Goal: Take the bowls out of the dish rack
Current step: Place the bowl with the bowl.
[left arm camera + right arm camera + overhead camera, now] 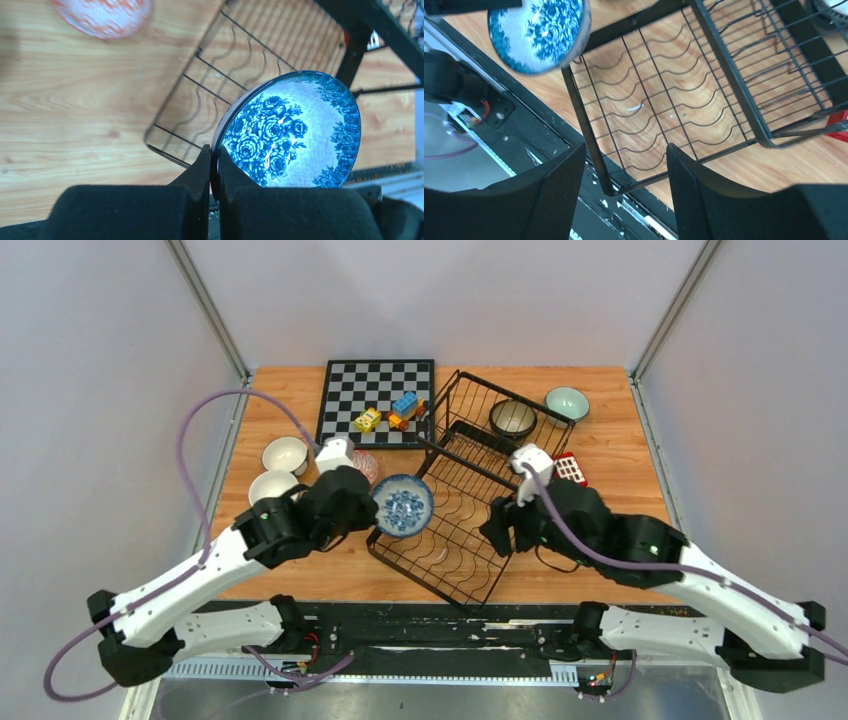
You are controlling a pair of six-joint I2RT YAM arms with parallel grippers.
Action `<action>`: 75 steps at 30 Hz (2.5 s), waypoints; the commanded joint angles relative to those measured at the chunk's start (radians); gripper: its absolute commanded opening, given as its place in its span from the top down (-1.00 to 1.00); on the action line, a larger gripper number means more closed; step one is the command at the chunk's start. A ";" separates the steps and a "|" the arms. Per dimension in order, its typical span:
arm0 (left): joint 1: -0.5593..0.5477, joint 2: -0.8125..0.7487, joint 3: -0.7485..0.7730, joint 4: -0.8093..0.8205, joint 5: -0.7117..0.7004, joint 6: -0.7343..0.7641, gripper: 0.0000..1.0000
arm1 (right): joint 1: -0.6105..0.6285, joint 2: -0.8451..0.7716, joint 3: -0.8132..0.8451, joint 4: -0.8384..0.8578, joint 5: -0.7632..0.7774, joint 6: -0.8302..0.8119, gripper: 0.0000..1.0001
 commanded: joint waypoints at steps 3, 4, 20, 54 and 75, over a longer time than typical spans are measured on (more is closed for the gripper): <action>0.220 -0.081 -0.005 -0.010 0.030 0.130 1.00 | -0.011 -0.267 -0.240 0.192 0.082 0.002 -0.28; 0.260 -0.077 -0.007 -0.001 0.050 0.141 1.00 | -0.011 -0.306 -0.283 0.232 0.069 0.007 -0.28; 0.682 0.080 -0.138 0.307 0.223 0.249 1.00 | -0.011 -0.334 -0.481 0.257 -0.055 0.137 -0.27; 0.924 0.341 -0.126 0.510 0.464 0.349 1.00 | -0.011 -0.385 -0.566 0.367 0.033 0.091 -0.23; 0.941 0.467 -0.159 0.580 0.526 0.308 1.00 | -0.011 -0.428 -0.594 0.360 0.049 0.108 -0.22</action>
